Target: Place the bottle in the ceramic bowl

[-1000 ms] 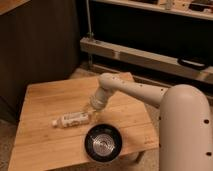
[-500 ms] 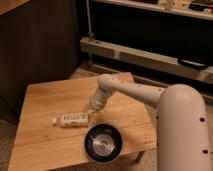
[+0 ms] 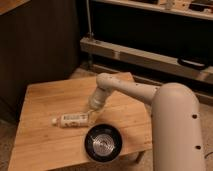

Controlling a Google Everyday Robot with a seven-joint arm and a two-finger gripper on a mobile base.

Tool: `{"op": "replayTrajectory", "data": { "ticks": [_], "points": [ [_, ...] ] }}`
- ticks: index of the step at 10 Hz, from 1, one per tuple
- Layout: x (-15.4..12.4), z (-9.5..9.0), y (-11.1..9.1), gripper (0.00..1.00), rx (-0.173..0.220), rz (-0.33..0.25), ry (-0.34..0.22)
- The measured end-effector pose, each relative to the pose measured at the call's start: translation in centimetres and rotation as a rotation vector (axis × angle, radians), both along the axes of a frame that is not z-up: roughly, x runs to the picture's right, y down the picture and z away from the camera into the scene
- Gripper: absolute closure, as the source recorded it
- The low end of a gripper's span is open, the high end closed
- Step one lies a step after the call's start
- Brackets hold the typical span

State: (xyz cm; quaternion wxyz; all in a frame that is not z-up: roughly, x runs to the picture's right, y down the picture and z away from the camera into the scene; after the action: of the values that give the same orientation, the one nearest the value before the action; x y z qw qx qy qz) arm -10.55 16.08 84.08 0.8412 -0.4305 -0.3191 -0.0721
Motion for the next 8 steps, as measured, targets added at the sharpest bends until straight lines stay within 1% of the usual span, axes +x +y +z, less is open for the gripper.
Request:
{"op": "replayTrajectory", "data": {
  "ticks": [2, 4, 5, 8],
  "points": [
    [-0.3, -0.1, 0.4, 0.35, -0.045, 0.018, 0.018],
    [-0.2, -0.2, 0.7, 0.35, -0.102, 0.076, 0.015],
    [-0.3, -0.6, 0.7, 0.35, -0.12, 0.087, 0.031],
    [-1.0, -1.3, 1.0, 0.35, -0.124, 0.081, 0.044]
  ]
}}
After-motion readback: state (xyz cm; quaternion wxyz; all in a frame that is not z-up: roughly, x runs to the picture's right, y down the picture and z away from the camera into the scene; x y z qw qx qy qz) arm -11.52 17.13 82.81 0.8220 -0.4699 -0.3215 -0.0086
